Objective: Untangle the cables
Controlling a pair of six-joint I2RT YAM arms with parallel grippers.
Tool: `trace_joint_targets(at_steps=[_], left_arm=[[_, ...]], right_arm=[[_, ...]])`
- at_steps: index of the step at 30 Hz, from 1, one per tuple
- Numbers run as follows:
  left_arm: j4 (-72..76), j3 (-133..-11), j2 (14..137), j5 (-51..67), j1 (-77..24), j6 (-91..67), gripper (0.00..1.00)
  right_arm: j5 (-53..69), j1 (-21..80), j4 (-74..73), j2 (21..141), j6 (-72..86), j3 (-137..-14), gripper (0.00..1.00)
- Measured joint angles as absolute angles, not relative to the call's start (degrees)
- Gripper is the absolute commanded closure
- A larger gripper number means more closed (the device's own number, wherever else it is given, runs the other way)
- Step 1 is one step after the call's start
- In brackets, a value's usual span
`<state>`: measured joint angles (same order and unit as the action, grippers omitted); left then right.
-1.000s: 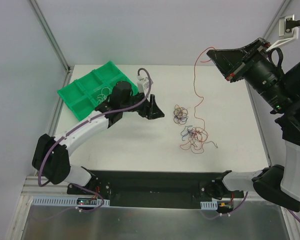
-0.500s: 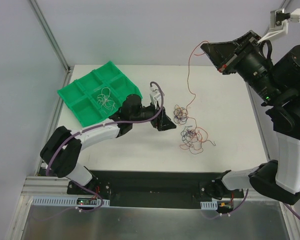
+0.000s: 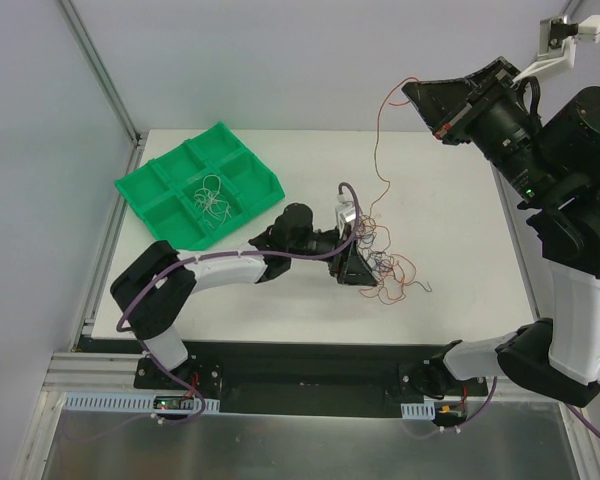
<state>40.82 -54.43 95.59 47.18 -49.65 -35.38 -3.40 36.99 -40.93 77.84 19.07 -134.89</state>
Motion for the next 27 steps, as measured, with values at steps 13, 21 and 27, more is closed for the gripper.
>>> trace_joint_targets(at_steps=[13,21,27], left_arm=[[31.24,-63.68,103.68,38.24,-49.80,-32.82,0.46],[30.46,-66.89,106.48,37.45,-49.80,-33.85,0.81],[29.95,-66.17,106.54,37.45,-49.80,-32.47,0.75]], right_arm=[[-3.64,36.95,-40.75,77.84,19.05,-134.89,1.00],[-3.66,36.38,-40.80,77.80,19.03,-134.89,1.00],[-4.12,36.27,-40.97,77.78,18.57,-135.74,1.00]])
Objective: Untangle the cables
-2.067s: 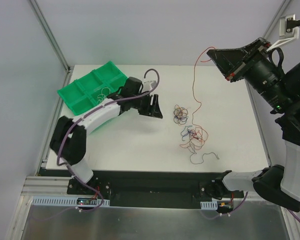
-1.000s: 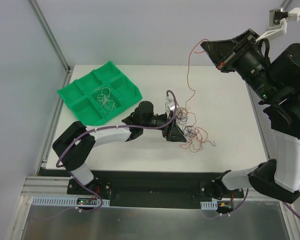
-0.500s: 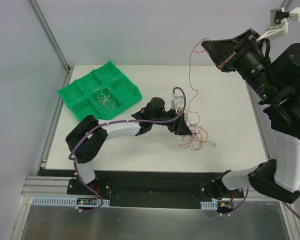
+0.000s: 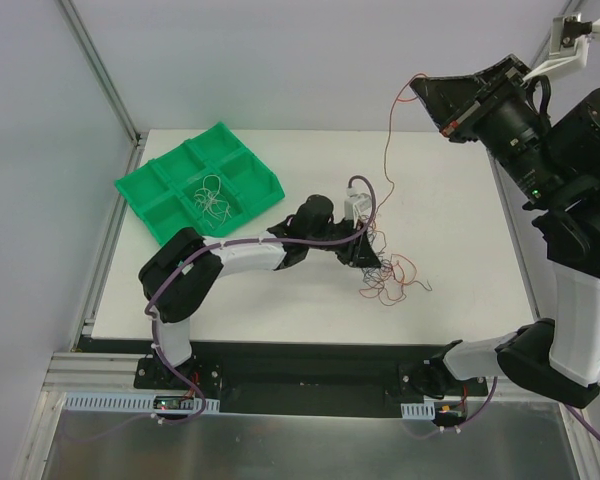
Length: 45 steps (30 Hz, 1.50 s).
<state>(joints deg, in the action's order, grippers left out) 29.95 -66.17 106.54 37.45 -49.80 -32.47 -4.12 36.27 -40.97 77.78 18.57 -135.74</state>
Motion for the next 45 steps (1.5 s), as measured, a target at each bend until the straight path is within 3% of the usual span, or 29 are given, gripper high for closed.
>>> trace_joint_targets(at_steps=[2,6,11,16,20,26,30,38,39,43,45], left_arm=[[29.45,-65.17,106.54,37.54,-49.78,-31.97,0.73],[27.57,-64.45,106.54,38.48,-49.78,-31.44,0.57],[26.72,-64.47,106.54,38.87,-49.78,-30.96,0.54],[26.68,-64.51,106.54,38.94,-49.78,-30.92,0.72],[26.68,-64.82,106.54,38.94,-49.43,-30.70,0.75],[25.65,-63.81,106.41,38.81,-47.86,-30.13,0.94],[23.38,-57.78,104.64,37.58,-44.99,-28.69,1.00],[16.27,-50.22,101.80,34.74,-38.30,-24.58,1.00],[15.42,-50.22,101.62,34.13,-37.82,-23.92,0.99],[11.88,-50.37,99.74,32.80,-37.43,-21.19,0.58],[9.04,-50.92,98.00,32.49,-37.43,-20.47,0.46]], right_arm=[[-4.29,36.23,-40.99,77.80,18.44,-136.49,0.99],[-4.27,36.18,-40.91,77.80,18.48,-138.08,1.00],[-4.19,36.18,-40.53,77.84,18.85,-138.58,1.00],[-4.16,36.18,-40.56,78.02,19.09,-138.58,1.00],[-4.23,36.18,-40.53,78.02,19.11,-138.58,1.00],[-5.39,36.18,-40.60,78.17,18.41,-139.72,1.00],[-7.14,36.18,-40.21,78.04,17.19,-141.40,1.00],[-8.12,36.18,-37.01,77.76,16.86,-143.81,1.00],[-8.01,36.18,-36.56,77.67,16.93,-143.63,1.00],[-6.72,36.18,-35.11,75.79,17.04,-138.30,1.00],[-5.69,36.18,-34.85,74.26,17.06,-133.40,1.00]])
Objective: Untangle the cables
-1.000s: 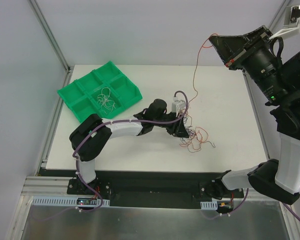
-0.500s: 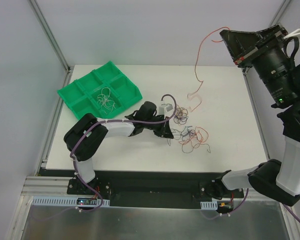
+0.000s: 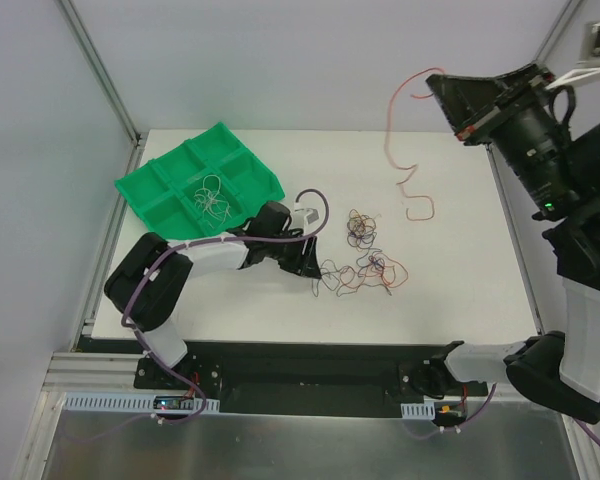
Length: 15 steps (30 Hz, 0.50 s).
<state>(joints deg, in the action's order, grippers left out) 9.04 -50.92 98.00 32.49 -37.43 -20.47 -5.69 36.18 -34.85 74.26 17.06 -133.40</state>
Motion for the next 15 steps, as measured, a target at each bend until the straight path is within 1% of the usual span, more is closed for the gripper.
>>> trace_joint_targets(at_steps=[1,3,8,11,13,15], left_arm=[[7.92,-51.22,97.10,32.45,-37.43,-20.12,0.43],[5.26,-51.75,93.95,32.45,-37.43,-19.88,0.40],[1.10,-52.42,79.83,32.47,-37.39,-19.86,0.44],[1.28,-54.13,71.05,32.49,-37.39,-19.84,0.46],[3.11,-55.22,66.52,32.40,-37.39,-19.86,0.42],[6.11,-55.77,62.70,32.23,-37.39,-19.90,0.34]], right_arm=[[-5.04,36.18,-34.85,73.65,17.06,-130.82,1.00],[-3.38,36.18,-34.96,72.64,17.06,-125.93,1.00],[2.50,36.18,-36.01,72.73,17.12,-115.85,1.00],[5.43,36.16,-36.71,73.34,17.80,-113.43,1.00],[7.03,36.16,-36.67,73.52,18.48,-112.71,0.99],[8.71,36.14,-36.58,73.54,19.27,-112.53,1.00]])
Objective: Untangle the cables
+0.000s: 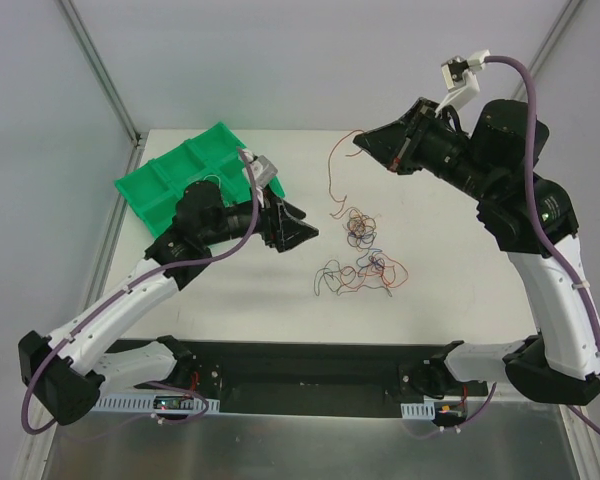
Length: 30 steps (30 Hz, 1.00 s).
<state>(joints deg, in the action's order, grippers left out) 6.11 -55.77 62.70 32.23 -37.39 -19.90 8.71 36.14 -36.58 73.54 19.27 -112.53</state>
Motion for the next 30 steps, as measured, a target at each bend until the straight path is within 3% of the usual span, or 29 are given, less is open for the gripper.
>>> trace_joint_targets(at_steps=[4,14,16,20,24,28,30], left_arm=[[10.98,-57.28,60.20,32.01,-37.39,-20.05,0.32],[13.98,-64.62,70.32,36.62,-37.50,-19.51,0.40],[14.11,-65.14,72.31,37.60,-37.93,-19.51,0.45],[14.17,-65.39,74.72,38.68,-39.64,-19.70,0.64],[14.59,-65.52,75.22,39.07,-40.45,-20.34,0.96],[15.22,-65.41,74.70,38.50,-40.40,-20.18,1.00],[14.98,-64.69,73.32,37.15,-40.07,-20.34,1.00]], right_arm=[[11.49,36.07,-35.62,73.54,20.62,-112.53,1.00],[15.86,34.72,-34.15,73.84,24.08,-113.25,1.00],[16.10,34.63,-33.71,73.84,24.62,-113.51,1.00],[16.73,34.57,-32.91,73.84,25.58,-113.58,1.00],[16.84,34.57,-32.75,73.71,26.15,-113.51,1.00],[16.64,34.50,-32.34,72.38,25.96,-111.42,0.99],[15.62,34.48,-32.40,71.09,25.10,-109.30,0.75]])
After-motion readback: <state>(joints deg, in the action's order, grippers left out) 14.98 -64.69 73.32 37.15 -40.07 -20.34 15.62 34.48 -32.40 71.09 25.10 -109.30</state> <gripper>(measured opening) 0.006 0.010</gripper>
